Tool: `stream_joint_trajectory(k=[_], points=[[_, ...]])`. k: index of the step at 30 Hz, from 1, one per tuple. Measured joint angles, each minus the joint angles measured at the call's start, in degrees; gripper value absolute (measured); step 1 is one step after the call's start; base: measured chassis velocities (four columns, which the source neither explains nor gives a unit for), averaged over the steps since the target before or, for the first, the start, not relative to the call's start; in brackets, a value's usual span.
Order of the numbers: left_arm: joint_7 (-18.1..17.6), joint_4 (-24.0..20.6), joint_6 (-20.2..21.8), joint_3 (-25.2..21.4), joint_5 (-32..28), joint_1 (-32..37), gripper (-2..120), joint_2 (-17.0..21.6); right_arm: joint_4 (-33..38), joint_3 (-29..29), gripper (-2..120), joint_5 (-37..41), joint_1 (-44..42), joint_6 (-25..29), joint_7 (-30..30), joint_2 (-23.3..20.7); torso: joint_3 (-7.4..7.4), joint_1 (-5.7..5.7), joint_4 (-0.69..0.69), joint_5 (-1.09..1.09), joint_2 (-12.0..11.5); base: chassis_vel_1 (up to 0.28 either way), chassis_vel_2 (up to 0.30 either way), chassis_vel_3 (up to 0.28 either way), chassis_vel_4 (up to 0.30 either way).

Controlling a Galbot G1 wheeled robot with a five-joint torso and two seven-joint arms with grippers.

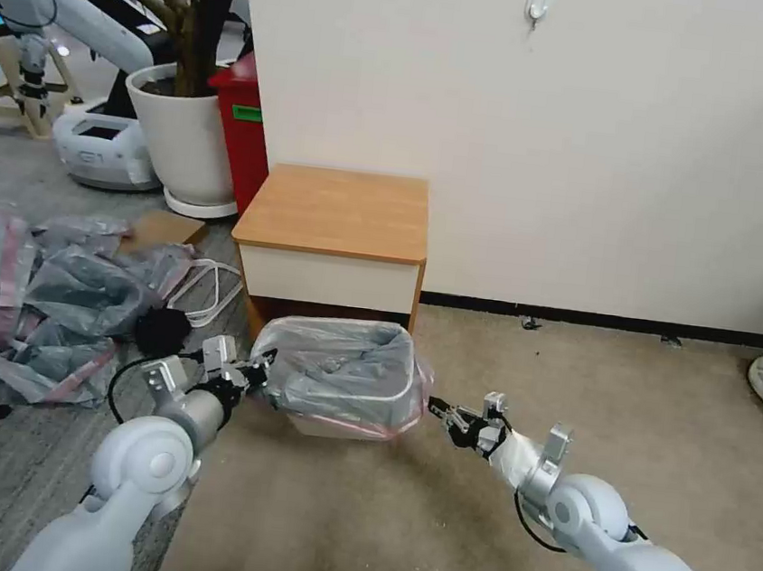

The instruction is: Pick up the garbage bag from the table and place it over the trash can.

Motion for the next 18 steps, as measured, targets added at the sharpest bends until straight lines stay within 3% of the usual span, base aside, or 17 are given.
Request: stream_joint_trajectory(k=[5, 7, 10, 12, 18], points=[[0.08, 0.88, -0.01, -0.09, 0.00, -1.22, 6, 0.58, -0.99, 0.69, 0, -0.74, -0.12, 0.24, -0.55, -1.10, 0.00, 0.00, 0.00, -0.01, 0.00, 0.000, 0.000, 0.000, 0.000], [1.01, 1.45, -0.02, -0.41, -0.12, -1.66, 6, 1.35, -2.30, 1.47, 1, 1.40, -0.20, 0.45, -3.75, -2.06, 0.00, 0.00, 0.00, 0.00, 0.00, 0.000, 0.000, 0.000, 0.000], [2.41, 2.05, -0.16, -0.77, -0.20, -1.83, 6, 2.11, -3.27, 2.27, 9, 4.48, -0.26, 0.10, -7.49, -2.82, 0.00, 0.00, 0.00, 0.00, 0.00, 0.000, 0.000, 0.000, 0.000], [4.92, 2.34, -0.84, -1.12, -0.37, -1.61, 6, 3.15, -4.04, 3.13, 20, 8.67, -0.26, -1.08, -11.88, -3.47, 0.00, 0.00, 0.00, -0.01, 0.00, 0.000, 0.000, 0.000, 0.000], [7.88, 2.49, -1.14, -1.57, -0.36, -1.25, 6, 4.06, -4.85, 3.16, 38, 12.11, 0.35, -3.98, -18.70, -3.69, 0.00, 0.00, 0.00, 0.00, 0.00, 0.000, 0.000, 0.000, 0.000]])
